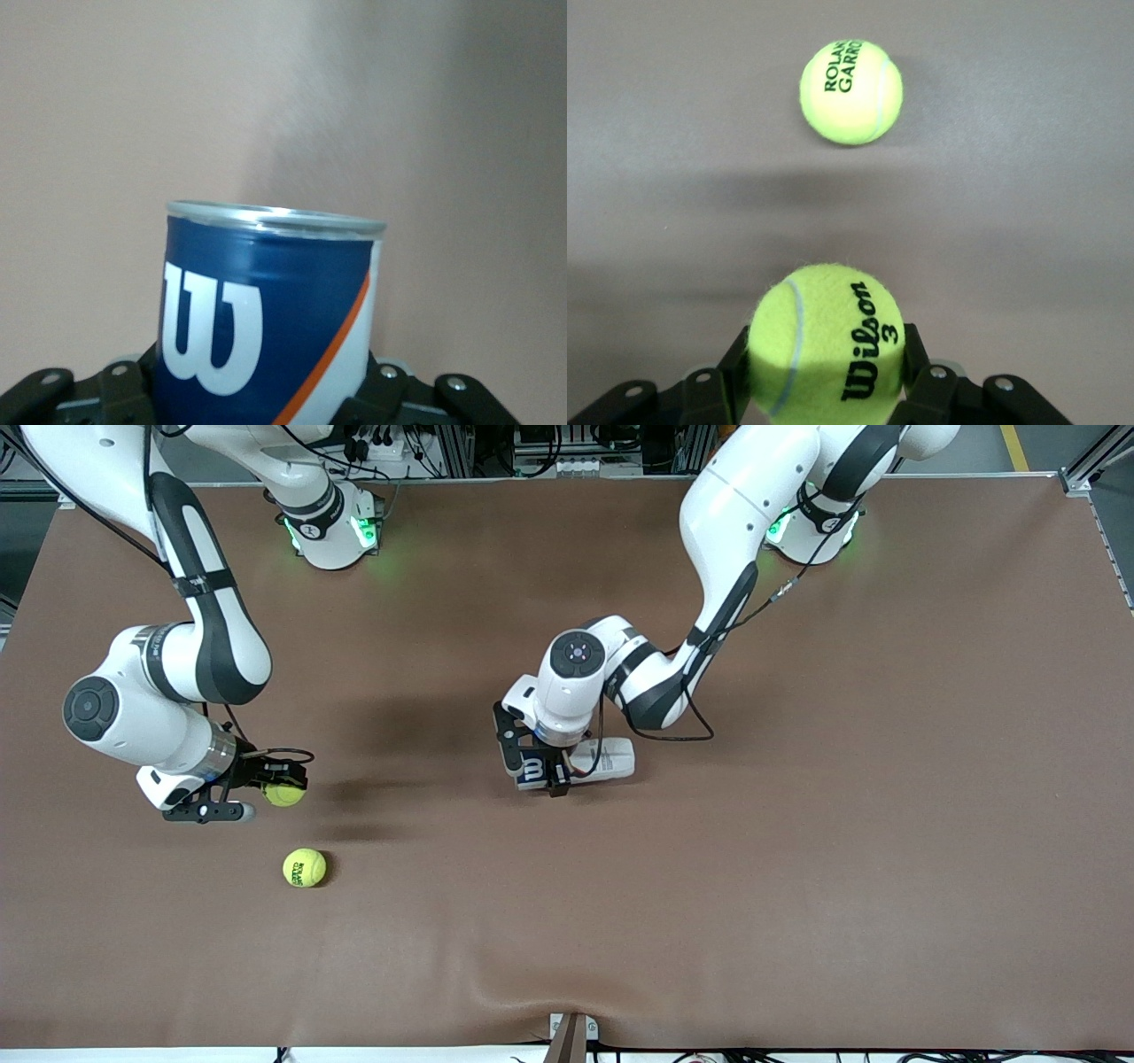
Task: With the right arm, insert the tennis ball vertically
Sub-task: 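Lift the can upright with the left gripper, open end up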
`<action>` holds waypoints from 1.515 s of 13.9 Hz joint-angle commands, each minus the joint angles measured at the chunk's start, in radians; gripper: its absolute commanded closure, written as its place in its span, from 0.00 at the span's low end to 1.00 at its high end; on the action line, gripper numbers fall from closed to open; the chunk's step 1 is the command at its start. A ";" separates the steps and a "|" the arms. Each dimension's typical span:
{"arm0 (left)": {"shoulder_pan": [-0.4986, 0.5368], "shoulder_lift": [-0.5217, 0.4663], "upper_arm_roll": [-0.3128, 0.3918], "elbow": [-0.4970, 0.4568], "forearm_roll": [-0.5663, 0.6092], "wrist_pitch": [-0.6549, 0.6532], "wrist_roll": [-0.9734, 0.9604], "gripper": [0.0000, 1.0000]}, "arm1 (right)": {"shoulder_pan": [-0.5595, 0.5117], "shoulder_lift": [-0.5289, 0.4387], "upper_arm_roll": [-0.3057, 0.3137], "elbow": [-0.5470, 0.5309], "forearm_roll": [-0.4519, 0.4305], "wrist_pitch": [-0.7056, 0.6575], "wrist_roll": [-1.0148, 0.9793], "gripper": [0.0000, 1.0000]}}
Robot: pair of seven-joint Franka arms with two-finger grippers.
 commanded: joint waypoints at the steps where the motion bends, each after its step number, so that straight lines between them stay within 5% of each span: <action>1: -0.003 -0.083 0.004 -0.019 0.017 -0.001 -0.133 0.28 | 0.014 -0.018 -0.006 0.063 0.016 -0.106 0.017 1.00; 10: -0.005 -0.196 0.018 -0.019 0.034 0.117 -0.465 0.26 | 0.069 -0.027 -0.007 0.109 -0.111 -0.148 0.149 1.00; 21: -0.126 -0.171 0.049 -0.019 0.564 0.166 -1.263 0.26 | 0.069 -0.028 -0.007 0.109 -0.111 -0.145 0.151 1.00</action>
